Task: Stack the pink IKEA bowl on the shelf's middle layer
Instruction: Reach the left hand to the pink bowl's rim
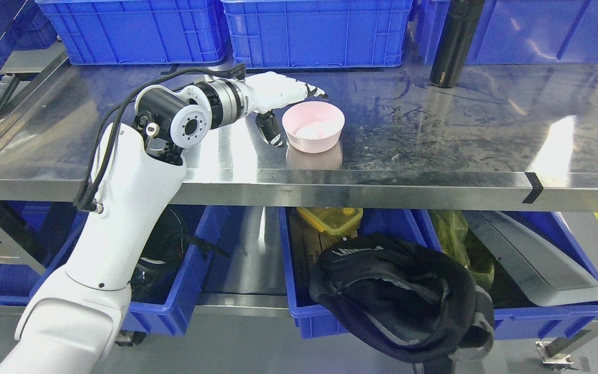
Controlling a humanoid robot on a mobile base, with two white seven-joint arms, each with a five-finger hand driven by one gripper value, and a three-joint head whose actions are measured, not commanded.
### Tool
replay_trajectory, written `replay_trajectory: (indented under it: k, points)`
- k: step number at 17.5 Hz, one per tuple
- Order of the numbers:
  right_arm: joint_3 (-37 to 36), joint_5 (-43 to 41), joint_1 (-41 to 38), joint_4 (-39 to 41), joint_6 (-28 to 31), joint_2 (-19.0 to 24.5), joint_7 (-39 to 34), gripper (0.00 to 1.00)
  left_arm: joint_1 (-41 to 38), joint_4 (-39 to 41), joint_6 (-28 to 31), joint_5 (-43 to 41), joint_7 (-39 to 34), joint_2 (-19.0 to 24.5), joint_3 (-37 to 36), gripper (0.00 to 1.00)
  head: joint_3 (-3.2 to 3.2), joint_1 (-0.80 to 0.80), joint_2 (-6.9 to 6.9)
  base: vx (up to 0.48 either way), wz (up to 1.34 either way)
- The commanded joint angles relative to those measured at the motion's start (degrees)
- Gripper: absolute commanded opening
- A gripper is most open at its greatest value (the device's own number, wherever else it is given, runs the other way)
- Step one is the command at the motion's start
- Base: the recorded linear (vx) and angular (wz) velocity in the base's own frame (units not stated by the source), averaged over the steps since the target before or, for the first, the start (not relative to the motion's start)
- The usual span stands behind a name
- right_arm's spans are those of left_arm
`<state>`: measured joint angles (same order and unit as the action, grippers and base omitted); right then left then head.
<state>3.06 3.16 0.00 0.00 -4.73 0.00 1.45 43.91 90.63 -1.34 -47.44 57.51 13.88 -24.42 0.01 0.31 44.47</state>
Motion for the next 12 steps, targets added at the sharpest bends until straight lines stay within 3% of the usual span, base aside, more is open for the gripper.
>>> replay_trajectory:
  k: [1,8,12]
  points:
    - [0.02,0.00,-1.32,1.00,-0.02,-1.00,0.04,1.00,0.83,-1.42,2.75,-2.83,0.23,-4.65,-4.49,0.86,0.00,0.00,0.00,0.000,0.00]
    - [-0.07,0.00,-1.32,1.00,-0.02,-1.00,0.04,1.00,2.06,-7.57,2.57,-5.29,-0.21,-5.44,-4.32,0.75,0.00,0.00,0.00,0.000,0.00]
    - [0.02,0.00,-1.32,1.00,-0.02,-1.00,0.04,1.00,2.84,-10.38,2.40,-5.38,-0.30,-7.73,-4.49,0.74,0.00,0.00,0.00,0.000,0.00]
